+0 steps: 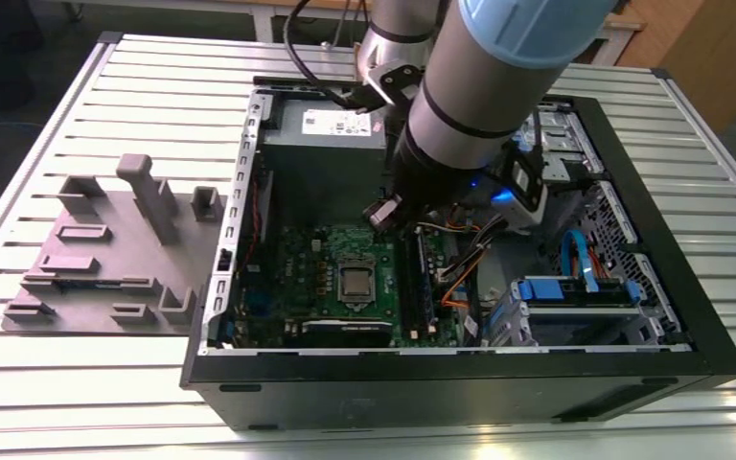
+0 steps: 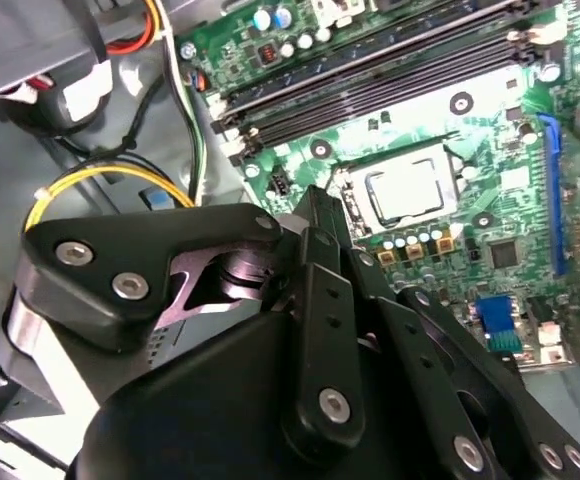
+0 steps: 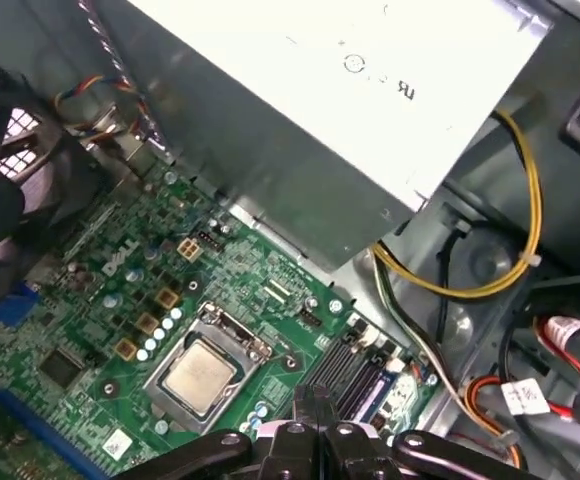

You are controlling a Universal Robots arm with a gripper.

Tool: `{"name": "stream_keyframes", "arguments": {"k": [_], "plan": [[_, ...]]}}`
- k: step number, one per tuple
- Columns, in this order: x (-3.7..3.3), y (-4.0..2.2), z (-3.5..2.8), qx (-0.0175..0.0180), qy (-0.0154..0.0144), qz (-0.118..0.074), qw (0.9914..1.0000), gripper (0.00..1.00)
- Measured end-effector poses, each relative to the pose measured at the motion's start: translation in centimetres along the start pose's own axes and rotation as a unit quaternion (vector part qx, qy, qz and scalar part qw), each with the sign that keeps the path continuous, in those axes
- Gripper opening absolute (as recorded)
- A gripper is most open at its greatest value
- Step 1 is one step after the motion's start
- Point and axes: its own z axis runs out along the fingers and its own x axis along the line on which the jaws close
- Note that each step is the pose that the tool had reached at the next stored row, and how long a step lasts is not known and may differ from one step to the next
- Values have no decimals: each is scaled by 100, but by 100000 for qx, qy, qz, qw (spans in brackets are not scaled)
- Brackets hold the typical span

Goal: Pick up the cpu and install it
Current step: 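Install the first cpu locking lever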

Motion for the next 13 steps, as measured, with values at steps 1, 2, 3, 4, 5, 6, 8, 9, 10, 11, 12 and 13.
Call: {"name": "stream_keyframes", "arguments": {"k": [1,2,3,4,5,6,8,9,10,11,12,13], "plan": [[0,-1,5,-52,140,-707,99997,11],[1,-1,9,-108,323,-1585,99987,11],[1,-2,13,-160,510,-2454,99968,11],[1,-3,19,-223,686,-3340,99942,11],[2,-4,25,-277,862,-4212,99907,11],[2,-5,31,-329,1031,-5098,99864,11],[3,-7,40,-388,1338,-6830,99757,11],[3,-8,44,-368,1403,-7534,99705,11],[3,-9,47,-254,1343,-8104,99662,11],[3,-8,50,70,1022,-8421,99640,11],[0,-6,53,468,563,-8553,99631,11],[-3,-1,57,786,195,-8650,99622,11]]}}
